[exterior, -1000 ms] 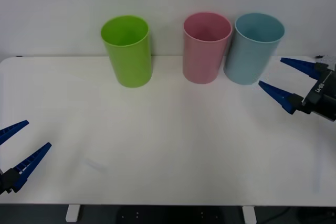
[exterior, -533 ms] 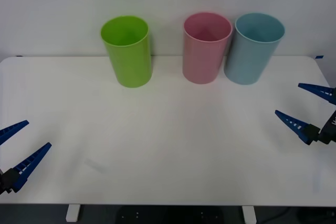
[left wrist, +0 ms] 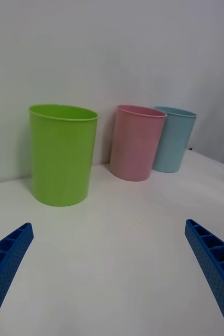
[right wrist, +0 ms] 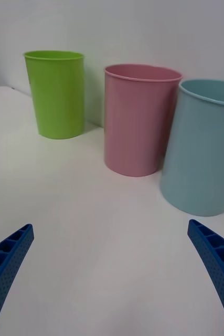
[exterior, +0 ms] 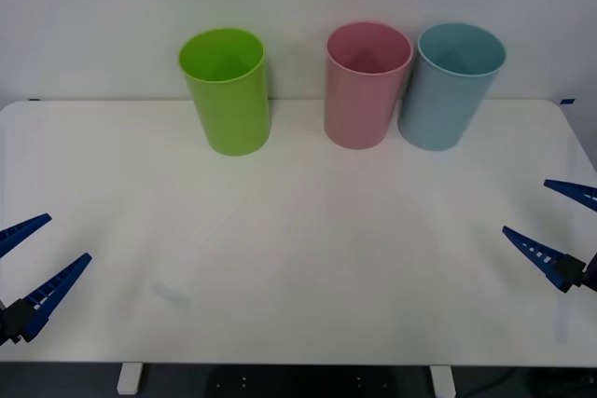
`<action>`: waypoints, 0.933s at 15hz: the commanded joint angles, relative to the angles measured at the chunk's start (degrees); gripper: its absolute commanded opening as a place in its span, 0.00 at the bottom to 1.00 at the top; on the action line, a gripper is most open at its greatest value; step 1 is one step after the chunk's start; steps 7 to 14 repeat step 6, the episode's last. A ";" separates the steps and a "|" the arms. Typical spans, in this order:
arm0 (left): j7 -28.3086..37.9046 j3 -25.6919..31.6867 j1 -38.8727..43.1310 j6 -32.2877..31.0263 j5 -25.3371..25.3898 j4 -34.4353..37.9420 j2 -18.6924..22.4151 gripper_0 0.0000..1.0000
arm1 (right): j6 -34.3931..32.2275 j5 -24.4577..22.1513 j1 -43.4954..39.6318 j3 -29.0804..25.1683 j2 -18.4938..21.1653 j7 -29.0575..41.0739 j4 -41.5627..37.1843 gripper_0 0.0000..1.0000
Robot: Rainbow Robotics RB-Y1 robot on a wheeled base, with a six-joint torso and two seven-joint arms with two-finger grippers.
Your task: Grasp the object on the table and drop it into the matching bin: aluminum can to the light blue bin, PET bottle to the pink bin.
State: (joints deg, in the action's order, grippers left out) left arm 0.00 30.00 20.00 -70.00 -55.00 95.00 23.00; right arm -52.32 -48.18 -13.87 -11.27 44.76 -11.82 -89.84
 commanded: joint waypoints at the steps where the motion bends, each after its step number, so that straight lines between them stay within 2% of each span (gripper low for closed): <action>1: 0.00 0.00 0.00 0.00 0.00 0.00 0.00 1.00 | -0.33 -0.16 -1.25 -0.07 -0.81 -0.04 0.01 1.00; 14: 0.00 0.00 0.00 0.00 0.00 0.00 0.00 1.00 | -0.50 -0.16 -1.60 -0.07 -0.81 -0.04 0.01 1.00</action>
